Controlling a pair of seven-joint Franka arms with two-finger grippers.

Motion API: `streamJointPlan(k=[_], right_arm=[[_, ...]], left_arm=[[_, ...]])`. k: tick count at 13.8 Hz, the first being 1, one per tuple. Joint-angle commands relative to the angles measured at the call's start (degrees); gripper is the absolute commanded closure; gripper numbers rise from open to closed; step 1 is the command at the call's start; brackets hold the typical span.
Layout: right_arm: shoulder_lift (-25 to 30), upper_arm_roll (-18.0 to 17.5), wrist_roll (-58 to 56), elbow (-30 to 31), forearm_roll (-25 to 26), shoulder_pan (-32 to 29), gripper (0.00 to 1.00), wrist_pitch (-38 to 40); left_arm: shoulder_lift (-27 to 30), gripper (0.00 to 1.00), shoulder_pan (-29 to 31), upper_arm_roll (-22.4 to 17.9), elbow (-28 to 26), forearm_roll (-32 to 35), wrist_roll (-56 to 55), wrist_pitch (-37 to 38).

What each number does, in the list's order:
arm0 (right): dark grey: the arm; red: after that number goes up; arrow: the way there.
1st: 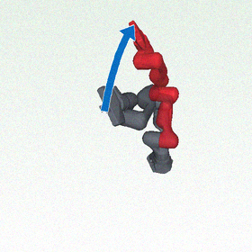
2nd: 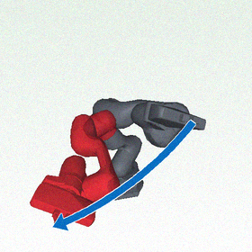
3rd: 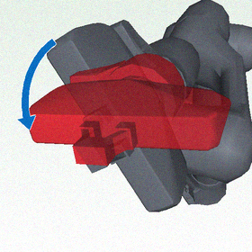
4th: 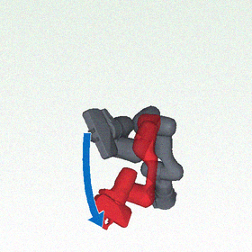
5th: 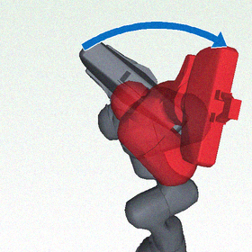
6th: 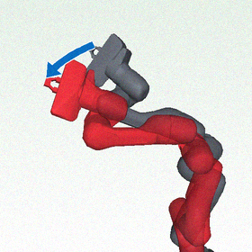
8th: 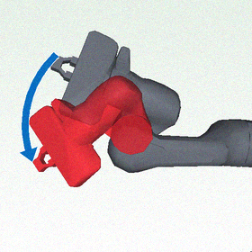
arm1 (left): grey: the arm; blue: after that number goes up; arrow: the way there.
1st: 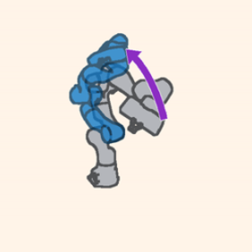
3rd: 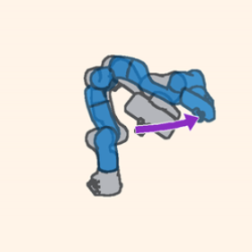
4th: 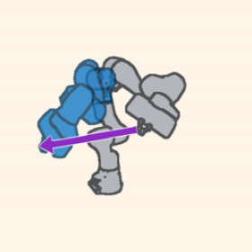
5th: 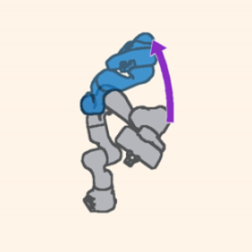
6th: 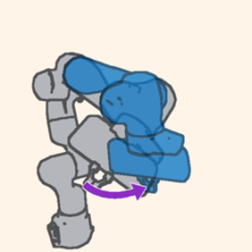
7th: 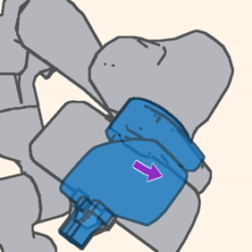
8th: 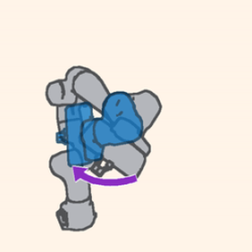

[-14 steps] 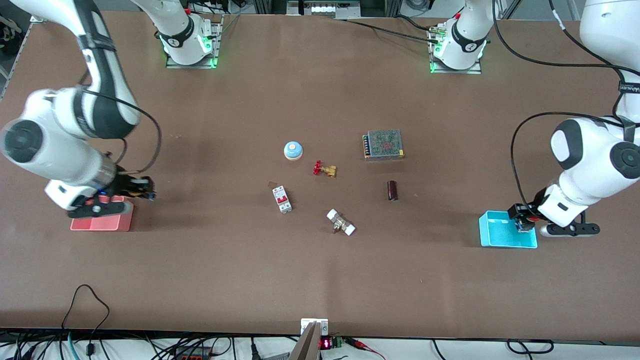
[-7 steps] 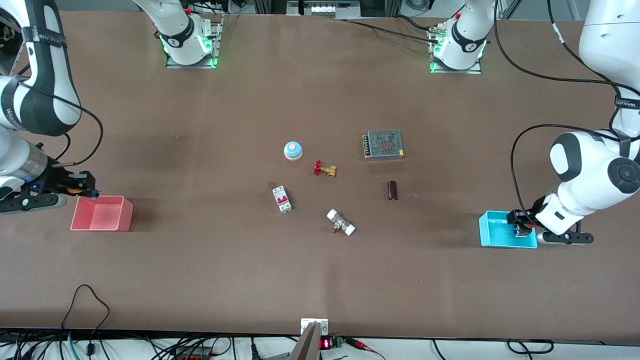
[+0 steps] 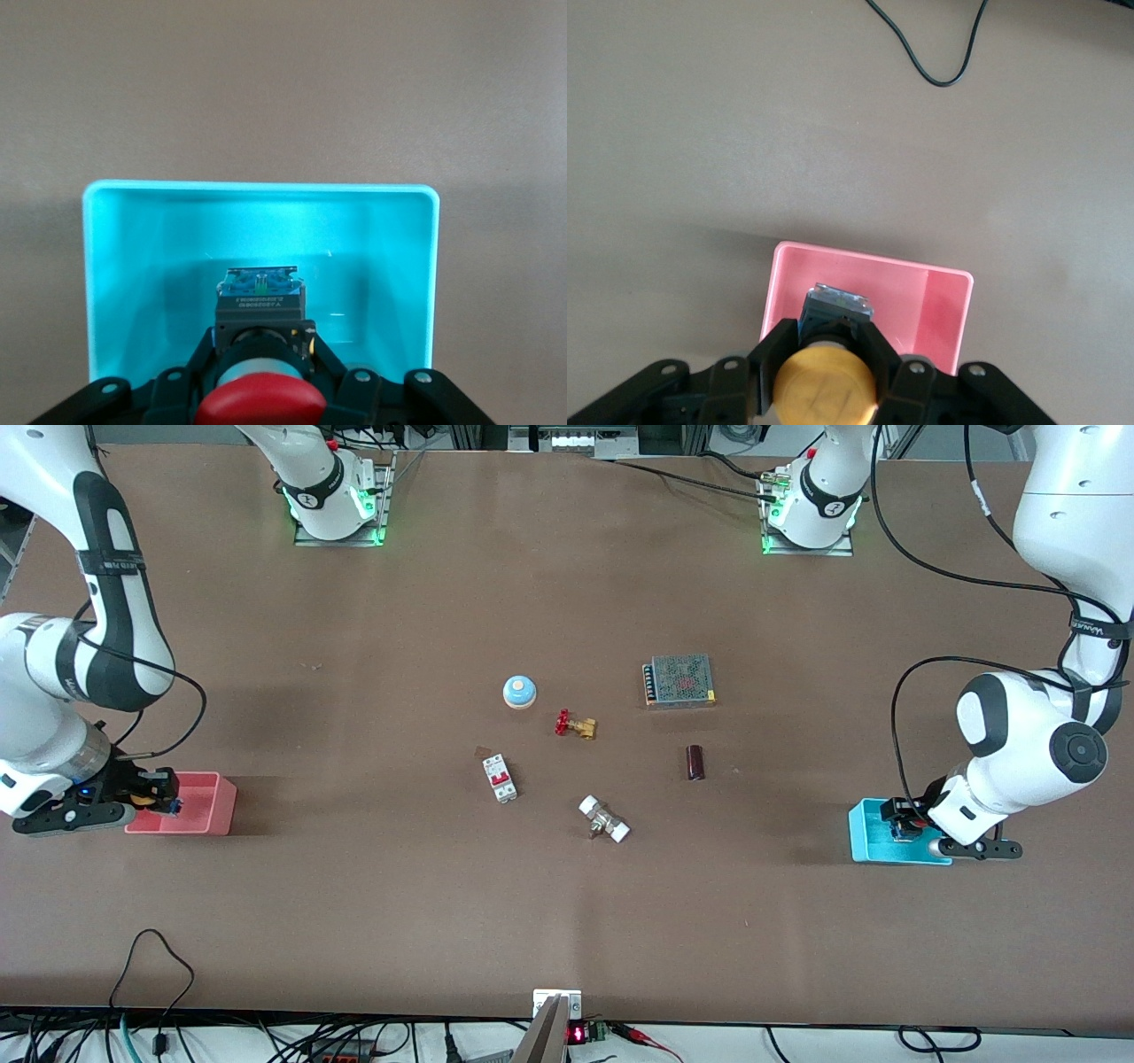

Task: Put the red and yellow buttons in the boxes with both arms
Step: 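Lower the yellow button into the pink box while the left lowers red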

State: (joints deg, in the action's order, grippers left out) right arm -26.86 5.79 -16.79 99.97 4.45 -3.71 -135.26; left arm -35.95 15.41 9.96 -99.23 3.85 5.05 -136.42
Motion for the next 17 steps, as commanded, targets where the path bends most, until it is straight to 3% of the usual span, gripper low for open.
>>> streamJointPlan(k=[1,14,15,16,17], right_arm=[[-1.35,0.19,-0.87,-0.31,0.47,-1.03,0.63,-1.92],[-6.89,0.10,-0.61,0.31,-2.86,-2.18,0.61,-8.44],[-6.89,0.10,-0.61,0.31,-3.39,-2.18,0.61,-8.44],[-6.89,0.01,-0.52,0.40,-3.48,-2.18,0.61,-8.35],[-6.89,0.01,-0.61,0.48,-3.57,-2.09,0.61,-8.26]], left_arm=[[-0.87,0.77,-0.30,0.06,1.67,0.02,0.93,0.80],[-3.25,0.73,-0.12,-0.02,1.76,0.02,1.01,-1.22],[-3.33,0.69,-0.12,-0.02,2.28,0.02,1.01,-1.22],[-3.51,0.55,-0.12,-0.02,2.46,0.11,1.19,-1.22],[-3.60,0.23,0.23,-0.02,2.46,-0.07,1.10,-1.22]])
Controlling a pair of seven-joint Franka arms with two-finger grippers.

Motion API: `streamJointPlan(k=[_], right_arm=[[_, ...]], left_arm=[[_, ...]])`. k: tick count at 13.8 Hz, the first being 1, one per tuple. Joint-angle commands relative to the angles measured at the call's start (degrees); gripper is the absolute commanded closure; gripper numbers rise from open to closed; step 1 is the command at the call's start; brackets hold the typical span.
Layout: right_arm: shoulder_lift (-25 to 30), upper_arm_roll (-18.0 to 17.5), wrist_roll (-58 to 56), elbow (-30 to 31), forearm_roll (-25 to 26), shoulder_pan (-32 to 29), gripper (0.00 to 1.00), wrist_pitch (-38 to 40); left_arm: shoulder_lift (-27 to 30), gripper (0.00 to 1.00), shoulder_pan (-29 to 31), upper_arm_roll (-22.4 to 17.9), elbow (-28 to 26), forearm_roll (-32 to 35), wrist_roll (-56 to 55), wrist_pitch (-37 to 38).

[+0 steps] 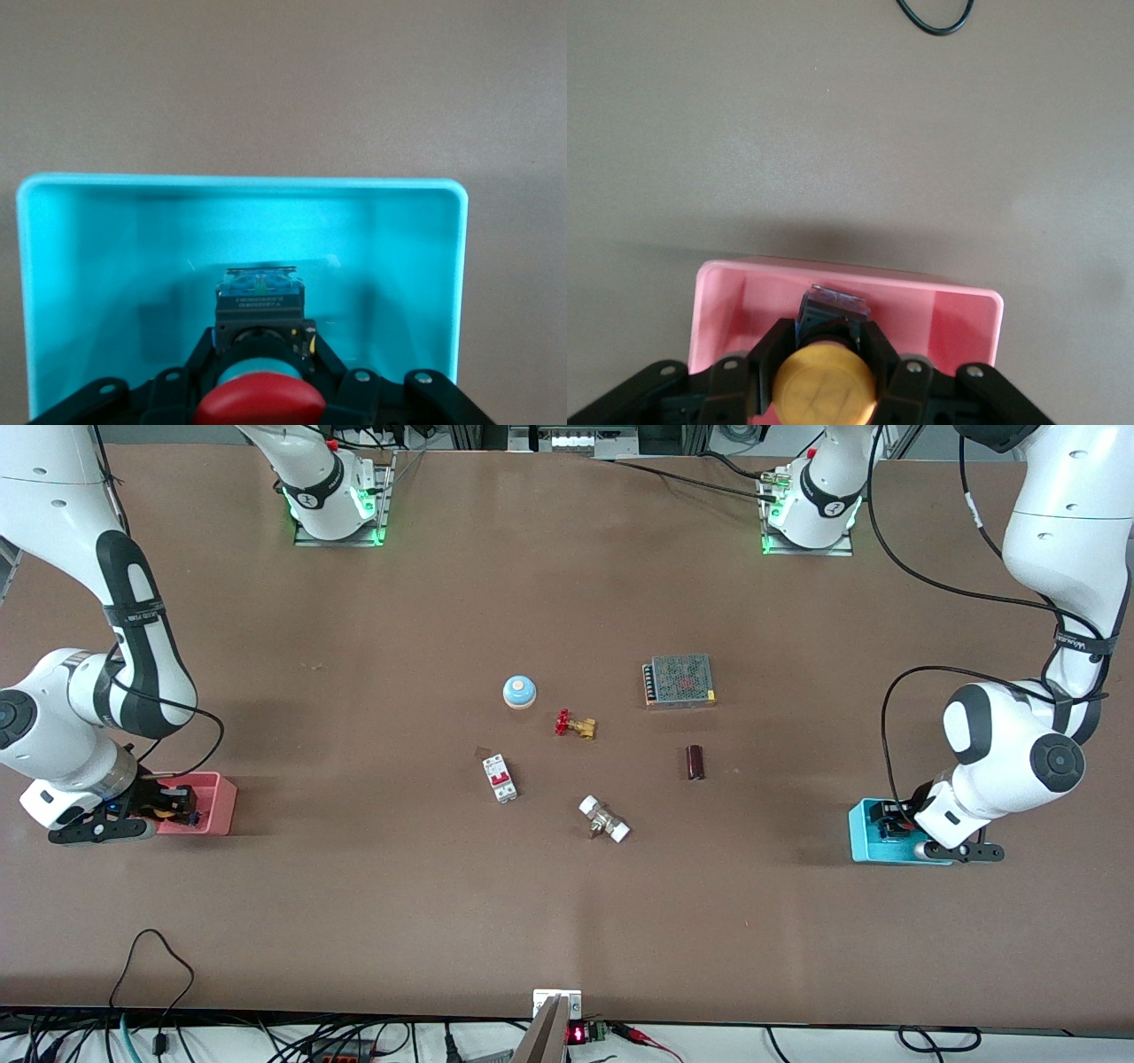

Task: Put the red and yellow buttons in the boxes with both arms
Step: 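Lower the yellow button into the pink box while the left lowers red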

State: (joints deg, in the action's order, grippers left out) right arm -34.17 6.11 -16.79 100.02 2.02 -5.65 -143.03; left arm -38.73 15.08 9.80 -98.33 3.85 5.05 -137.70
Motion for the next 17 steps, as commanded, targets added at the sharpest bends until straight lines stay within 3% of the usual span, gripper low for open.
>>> streamJointPlan(k=[1,9,17], right_arm=[[0.51,-0.40,-0.61,0.44,-1.14,-0.15,0.61,-0.15],[1.39,-0.66,-0.79,0.62,-1.40,-0.15,0.61,5.66],[0.86,-0.66,-1.05,0.62,-1.40,-0.15,0.60,5.39]], left_arm=[[-0.56,0.00,0.73,0.22,1.57,-0.07,1.19,0.06],[3.12,0.00,0.21,0.22,1.22,0.02,0.75,1.11],[17.79,0.00,-2.69,0.22,0.33,0.11,0.31,12.61]])
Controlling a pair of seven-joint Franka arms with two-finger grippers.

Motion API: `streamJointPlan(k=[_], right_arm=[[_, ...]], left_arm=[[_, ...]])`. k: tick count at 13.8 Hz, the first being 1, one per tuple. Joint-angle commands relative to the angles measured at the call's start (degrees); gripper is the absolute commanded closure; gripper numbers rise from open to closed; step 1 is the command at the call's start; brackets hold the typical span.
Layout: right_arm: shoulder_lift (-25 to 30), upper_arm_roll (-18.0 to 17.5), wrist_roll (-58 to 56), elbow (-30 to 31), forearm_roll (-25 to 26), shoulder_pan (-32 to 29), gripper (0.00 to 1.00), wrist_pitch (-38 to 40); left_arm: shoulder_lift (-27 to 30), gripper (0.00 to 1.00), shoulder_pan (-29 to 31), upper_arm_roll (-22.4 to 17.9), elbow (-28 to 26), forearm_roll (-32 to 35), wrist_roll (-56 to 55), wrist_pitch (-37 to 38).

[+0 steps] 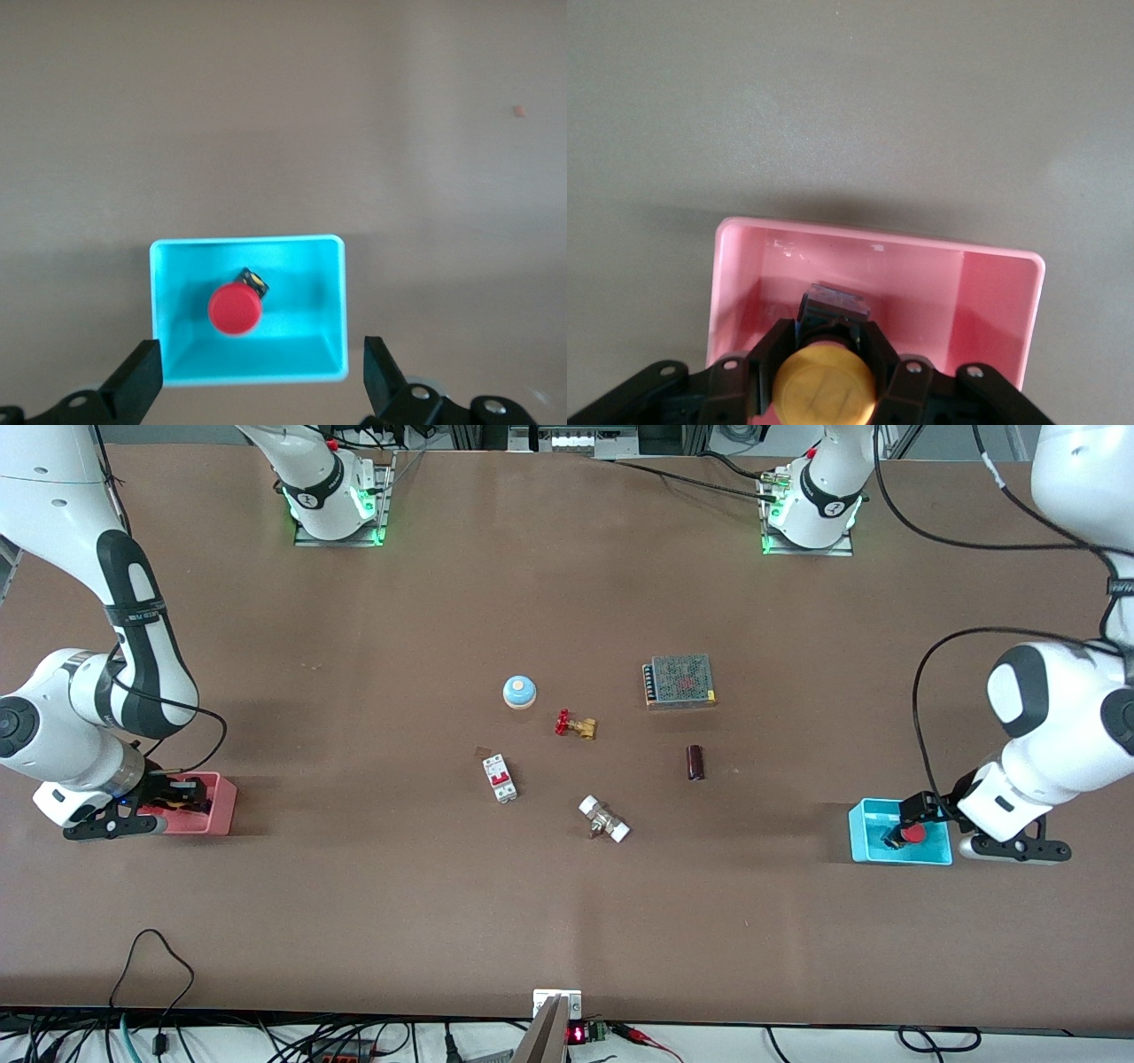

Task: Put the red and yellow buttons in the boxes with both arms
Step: 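Lower the yellow button into the pink box while the left lowers red, then open the left gripper and lift away while the right gripper releases yellow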

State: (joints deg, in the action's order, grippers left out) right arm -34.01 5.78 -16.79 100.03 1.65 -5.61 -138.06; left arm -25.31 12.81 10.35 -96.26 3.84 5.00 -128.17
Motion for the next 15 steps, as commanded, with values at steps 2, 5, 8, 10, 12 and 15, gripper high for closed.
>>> streamJointPlan(k=[2,5,8,10,12,15], right_arm=[[0.61,-0.33,-1.05,0.60,-1.04,-0.28,0.60,0.33],[0.52,-0.33,-0.96,0.60,-1.04,-0.28,0.60,0.16],[0.52,-0.33,-0.96,0.60,-1.04,-0.28,0.58,0.16],[0.52,-0.33,-0.96,0.60,-1.04,-0.28,0.52,0.16],[0.52,-0.33,-0.96,0.60,-1.04,-0.28,0.32,0.16],[0.52,-0.33,-0.96,0.60,-1.04,-0.19,0.10,0.16]], left_arm=[[8.16,0.00,-2.78,-2.17,-1.65,0.11,0.28,6.43],[12.38,0.00,-8.15,-7.62,-1.38,0.03,-0.25,8.64],[15.98,0.00,-8.07,-9.20,-1.03,-0.15,-0.25,11.52],[18.36,0.00,-7.98,-9.56,-0.94,-2.33,-0.43,15.92],[18.81,0.00,-7.81,-9.83,0.81,-2.78,-2.09,19.00],[19.51,0.00,-7.80,-9.22,2.65,-5.77,-9.81,24.45]])
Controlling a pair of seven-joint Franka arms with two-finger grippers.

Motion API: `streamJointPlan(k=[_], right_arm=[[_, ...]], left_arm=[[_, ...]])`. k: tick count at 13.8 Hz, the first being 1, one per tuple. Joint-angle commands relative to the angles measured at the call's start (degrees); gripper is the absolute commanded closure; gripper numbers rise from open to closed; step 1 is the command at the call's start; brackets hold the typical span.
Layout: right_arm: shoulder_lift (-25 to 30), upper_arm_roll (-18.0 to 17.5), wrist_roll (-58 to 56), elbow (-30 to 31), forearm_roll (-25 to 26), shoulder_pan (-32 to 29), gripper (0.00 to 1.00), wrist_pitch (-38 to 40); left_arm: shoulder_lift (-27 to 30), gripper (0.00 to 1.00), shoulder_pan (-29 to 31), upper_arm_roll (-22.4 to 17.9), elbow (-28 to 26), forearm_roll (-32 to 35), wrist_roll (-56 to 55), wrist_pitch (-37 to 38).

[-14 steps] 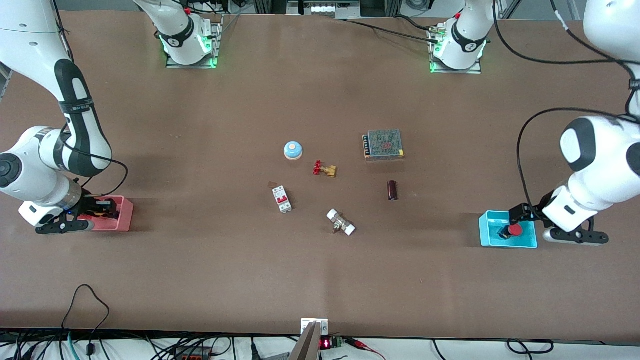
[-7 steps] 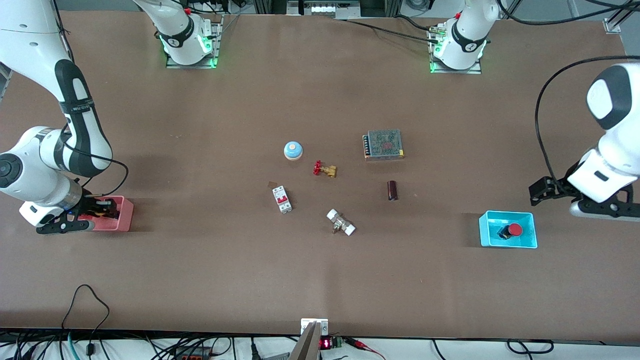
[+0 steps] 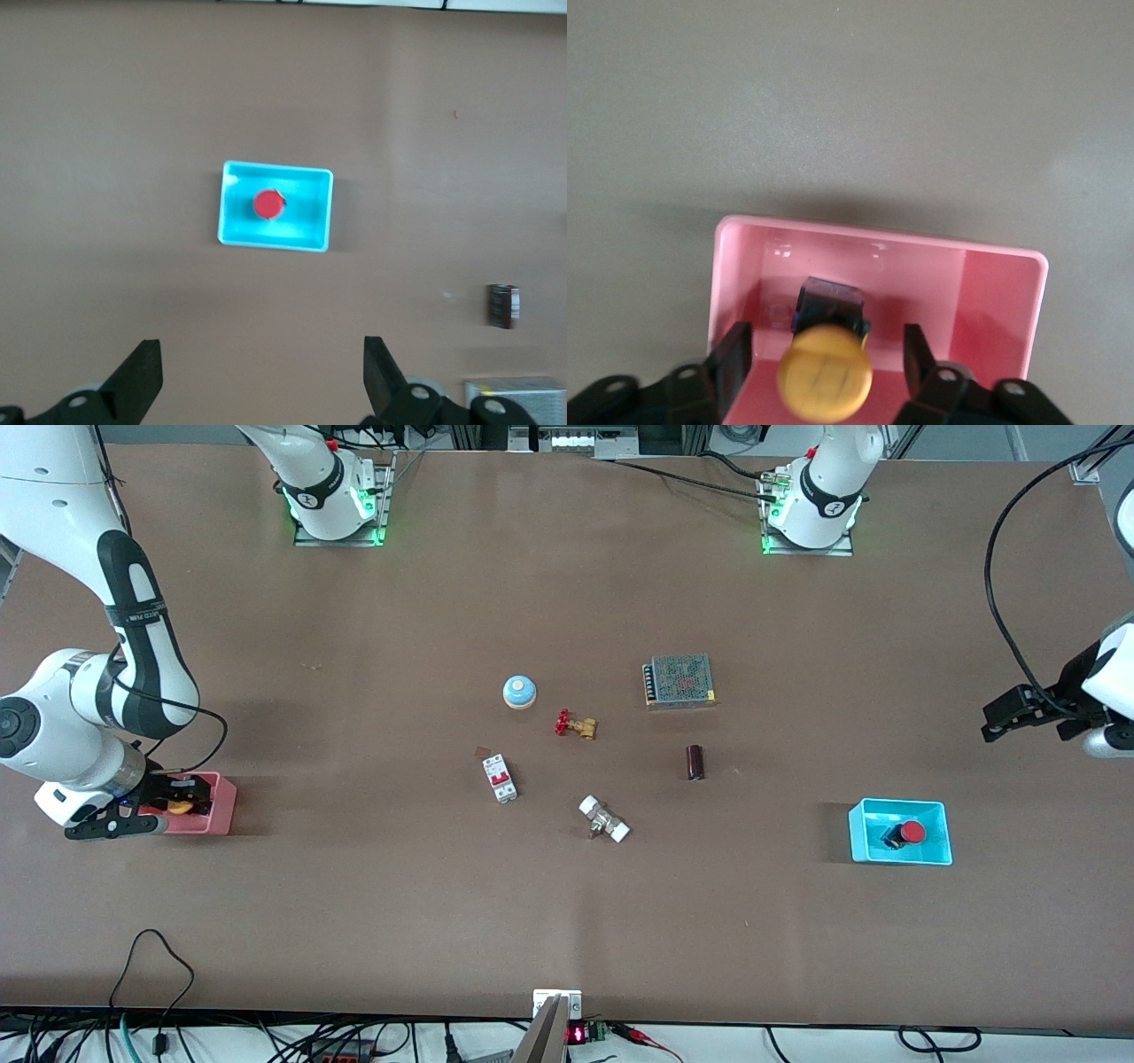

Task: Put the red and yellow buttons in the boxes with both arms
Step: 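Open the left gripper and lift away while the right gripper releases yellow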

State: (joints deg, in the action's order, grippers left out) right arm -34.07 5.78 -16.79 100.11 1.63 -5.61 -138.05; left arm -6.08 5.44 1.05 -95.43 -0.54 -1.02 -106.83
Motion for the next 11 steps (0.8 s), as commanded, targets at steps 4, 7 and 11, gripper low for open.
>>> streamJointPlan(k=[4,7,11], right_arm=[[0.76,-0.33,-1.05,0.44,-0.93,-0.19,0.05,0.24],[2.86,-0.33,-1.23,0.26,-0.93,0.07,0.00,1.46],[8.57,-0.42,-3.33,0.08,-0.93,0.33,0.00,9.10]], left_arm=[[1.06,0.00,-0.26,0.27,1.74,-1.48,-3.29,4.43],[2.03,0.00,-0.08,0.09,1.83,-1.31,-3.38,5.76],[1.77,0.00,-0.08,0.09,2.44,-1.48,-3.99,7.50]])
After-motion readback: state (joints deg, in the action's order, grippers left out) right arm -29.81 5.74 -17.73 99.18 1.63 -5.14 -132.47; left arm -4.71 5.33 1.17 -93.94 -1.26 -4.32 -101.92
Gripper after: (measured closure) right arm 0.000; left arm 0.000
